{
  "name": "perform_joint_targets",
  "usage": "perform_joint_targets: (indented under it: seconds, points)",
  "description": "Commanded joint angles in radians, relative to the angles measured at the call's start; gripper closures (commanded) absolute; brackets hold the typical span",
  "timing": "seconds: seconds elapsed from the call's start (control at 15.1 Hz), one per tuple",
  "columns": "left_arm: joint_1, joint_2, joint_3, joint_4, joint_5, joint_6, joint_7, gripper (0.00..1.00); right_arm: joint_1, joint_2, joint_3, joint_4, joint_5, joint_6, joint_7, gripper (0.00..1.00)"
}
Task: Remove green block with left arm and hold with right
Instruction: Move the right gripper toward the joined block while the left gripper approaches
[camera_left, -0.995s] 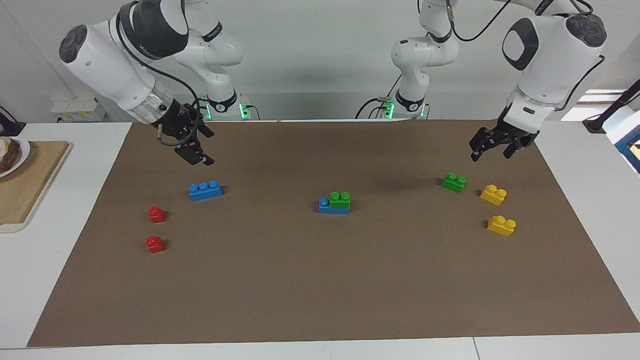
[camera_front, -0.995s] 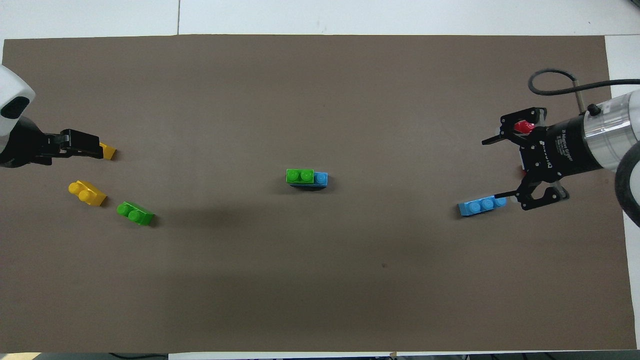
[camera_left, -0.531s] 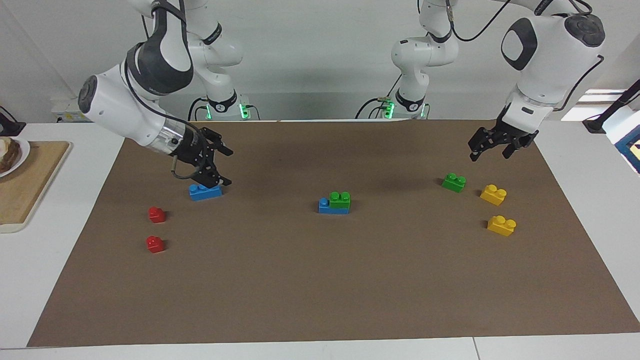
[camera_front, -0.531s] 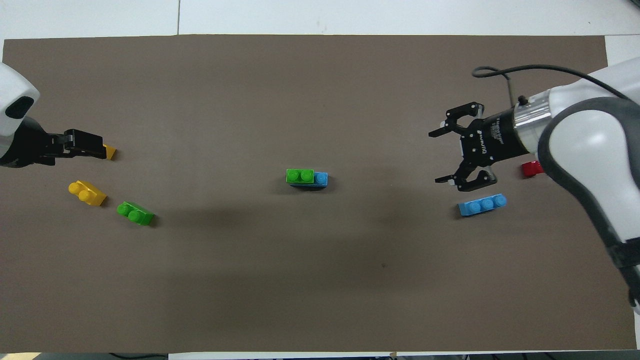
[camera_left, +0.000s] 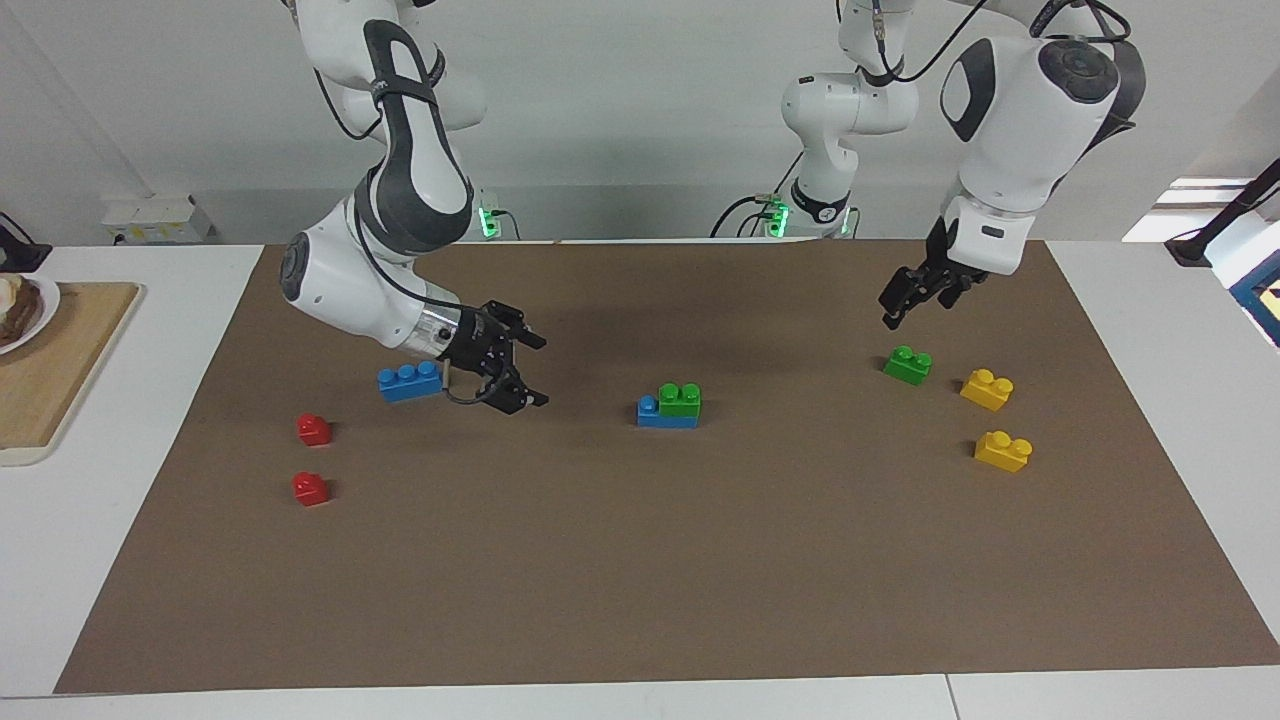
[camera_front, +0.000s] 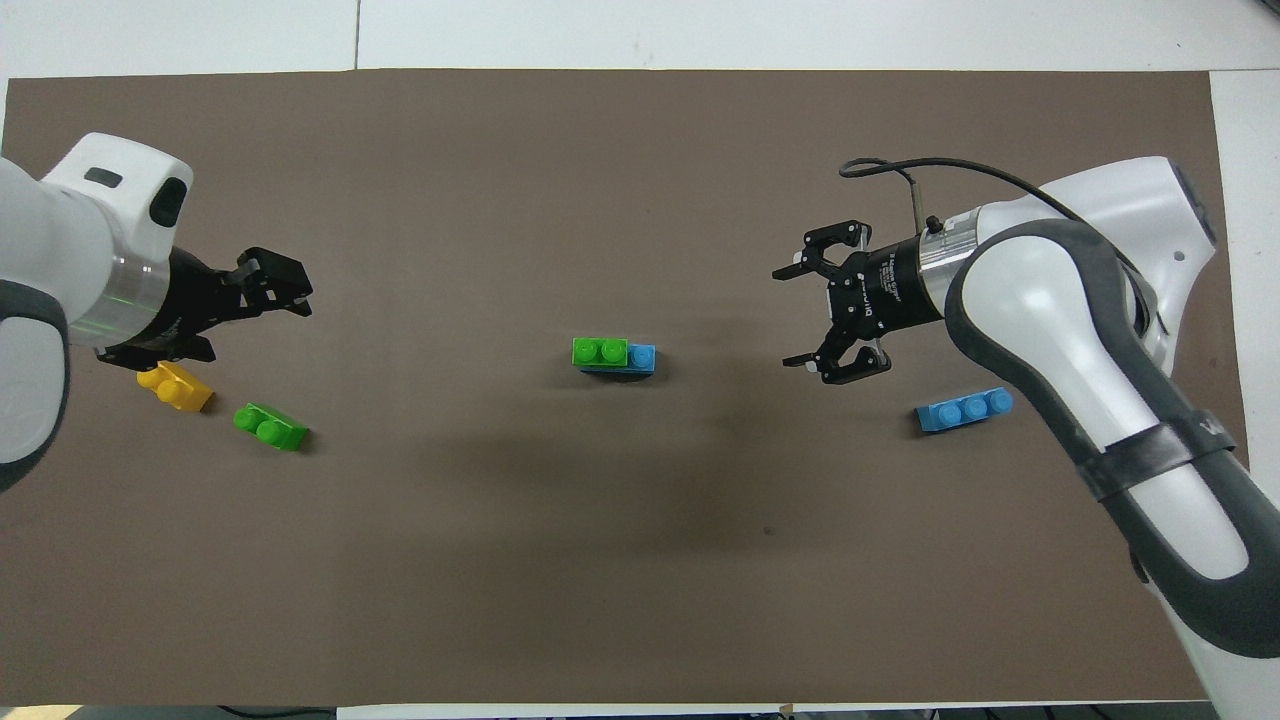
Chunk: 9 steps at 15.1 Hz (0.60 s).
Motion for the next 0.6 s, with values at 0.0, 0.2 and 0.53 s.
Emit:
perform_joint_targets:
  seconds: [0.0,0.2,0.53]
  points:
    - [-0.071,-0.052,0.013,-0.071,-0.010,0.026,-0.242,0.00,0.028,0.027,0.000,-0.024,0.072,0.054,-0.051,0.03]
    - [-0.171,-0.087,0.012,-0.165,-0.010,0.120,-0.543,0.00,0.054,0.060,0.000,-0.024,0.113,0.100,-0.064,0.03]
    - [-0.300,-0.069,0.012,-0.226,-0.012,0.212,-1.091,0.00,0.096,0.115,0.000,-0.023,0.149,0.155,-0.062,0.03]
